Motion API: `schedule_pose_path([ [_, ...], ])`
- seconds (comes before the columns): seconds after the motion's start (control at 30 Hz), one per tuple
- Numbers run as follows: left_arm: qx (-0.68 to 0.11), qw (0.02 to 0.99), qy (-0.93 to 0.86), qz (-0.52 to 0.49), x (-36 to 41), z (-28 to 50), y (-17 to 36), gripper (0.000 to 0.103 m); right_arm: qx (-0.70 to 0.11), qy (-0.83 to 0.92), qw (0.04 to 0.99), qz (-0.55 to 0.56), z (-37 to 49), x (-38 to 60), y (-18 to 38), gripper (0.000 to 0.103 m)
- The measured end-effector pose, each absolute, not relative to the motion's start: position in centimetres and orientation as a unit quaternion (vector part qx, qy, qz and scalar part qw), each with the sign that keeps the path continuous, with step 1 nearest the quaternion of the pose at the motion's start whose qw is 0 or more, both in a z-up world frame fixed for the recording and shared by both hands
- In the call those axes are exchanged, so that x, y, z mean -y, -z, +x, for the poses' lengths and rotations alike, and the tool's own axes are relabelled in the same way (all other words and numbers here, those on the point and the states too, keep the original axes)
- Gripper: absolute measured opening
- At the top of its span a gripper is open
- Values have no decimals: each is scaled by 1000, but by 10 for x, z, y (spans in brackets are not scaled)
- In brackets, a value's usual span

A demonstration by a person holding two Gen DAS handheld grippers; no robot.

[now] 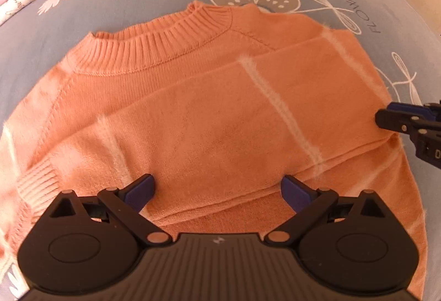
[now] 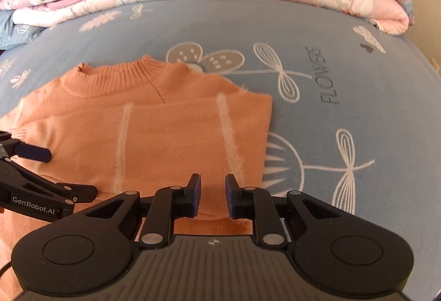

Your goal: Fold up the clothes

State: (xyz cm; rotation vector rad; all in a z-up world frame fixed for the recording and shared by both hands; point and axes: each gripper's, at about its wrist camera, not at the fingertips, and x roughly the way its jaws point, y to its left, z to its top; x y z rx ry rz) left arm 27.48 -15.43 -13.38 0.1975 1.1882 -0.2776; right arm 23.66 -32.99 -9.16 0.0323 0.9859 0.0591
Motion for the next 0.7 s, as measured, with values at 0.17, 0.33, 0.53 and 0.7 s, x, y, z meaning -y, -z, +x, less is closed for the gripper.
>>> schedule_pose_path([
  [0.17, -543, 822, 146, 90, 152, 273, 133, 101, -469, -14, 883, 35, 215, 334, 81, 24],
  [0.33, -530, 832, 156, 40, 124, 258, 109, 100, -468, -7, 883, 36, 192, 316, 58, 25],
  [0.53, -539, 830, 145, 9, 61, 215, 95, 100, -460, -76, 884, -9, 207, 234, 42, 29],
  [0.7, -563, 813, 148, 7, 14, 189, 107, 100, -427, -206, 872, -122, 253, 131, 44, 42],
])
